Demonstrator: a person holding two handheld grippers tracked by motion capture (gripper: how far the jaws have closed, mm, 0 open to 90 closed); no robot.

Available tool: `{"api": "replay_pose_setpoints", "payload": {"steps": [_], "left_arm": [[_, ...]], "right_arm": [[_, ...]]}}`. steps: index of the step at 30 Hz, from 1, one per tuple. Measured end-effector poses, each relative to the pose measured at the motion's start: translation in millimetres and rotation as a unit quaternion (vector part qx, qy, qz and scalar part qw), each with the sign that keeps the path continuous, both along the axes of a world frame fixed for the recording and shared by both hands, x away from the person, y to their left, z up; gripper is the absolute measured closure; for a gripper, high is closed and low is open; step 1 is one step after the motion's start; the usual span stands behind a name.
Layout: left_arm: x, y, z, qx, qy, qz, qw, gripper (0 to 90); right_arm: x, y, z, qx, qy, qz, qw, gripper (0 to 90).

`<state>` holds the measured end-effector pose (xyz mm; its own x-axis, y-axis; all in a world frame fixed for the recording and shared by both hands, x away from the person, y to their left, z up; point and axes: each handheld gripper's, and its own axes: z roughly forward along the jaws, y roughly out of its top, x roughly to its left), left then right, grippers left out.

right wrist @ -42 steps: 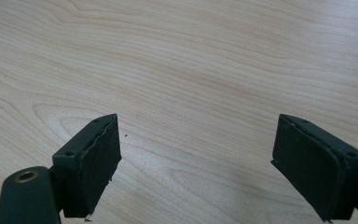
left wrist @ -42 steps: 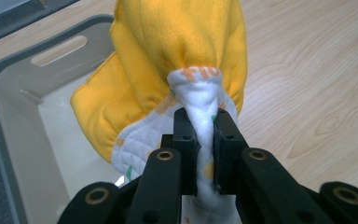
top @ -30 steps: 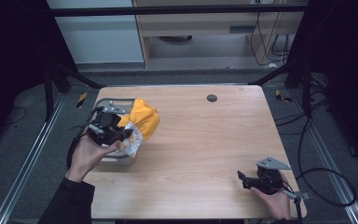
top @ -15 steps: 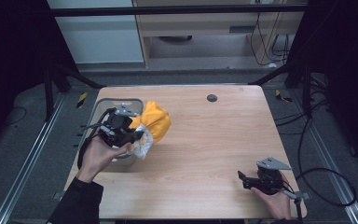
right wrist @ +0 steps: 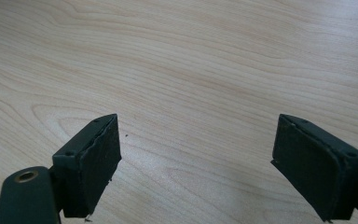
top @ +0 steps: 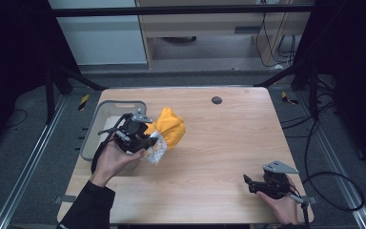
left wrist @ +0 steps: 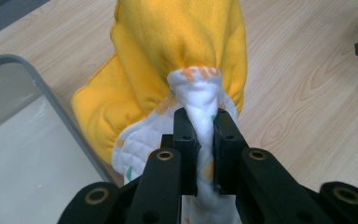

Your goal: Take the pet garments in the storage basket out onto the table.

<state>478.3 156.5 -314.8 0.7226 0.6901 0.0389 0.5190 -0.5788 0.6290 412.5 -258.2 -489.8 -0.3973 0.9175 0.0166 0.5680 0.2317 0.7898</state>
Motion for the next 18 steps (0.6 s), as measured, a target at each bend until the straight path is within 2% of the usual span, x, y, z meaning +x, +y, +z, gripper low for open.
{"api": "replay_pose_setpoints", "payload": {"steps": [10, 18], "left_arm": [[2.0, -16.1, -12.7, 0.012, 0.013, -0.02, 0.9996, 82.2], [2.8, -26.5, -21.1, 0.01, 0.016, -0.033, 0.9993, 82.2]], "right_arm": [[0.0, -0.2, -0.2, -0.001, 0.001, 0.0, 1.0, 14.9], [0.0, -0.6, 0.0, -0.001, 0.0, -0.001, 1.0, 14.9]]}}
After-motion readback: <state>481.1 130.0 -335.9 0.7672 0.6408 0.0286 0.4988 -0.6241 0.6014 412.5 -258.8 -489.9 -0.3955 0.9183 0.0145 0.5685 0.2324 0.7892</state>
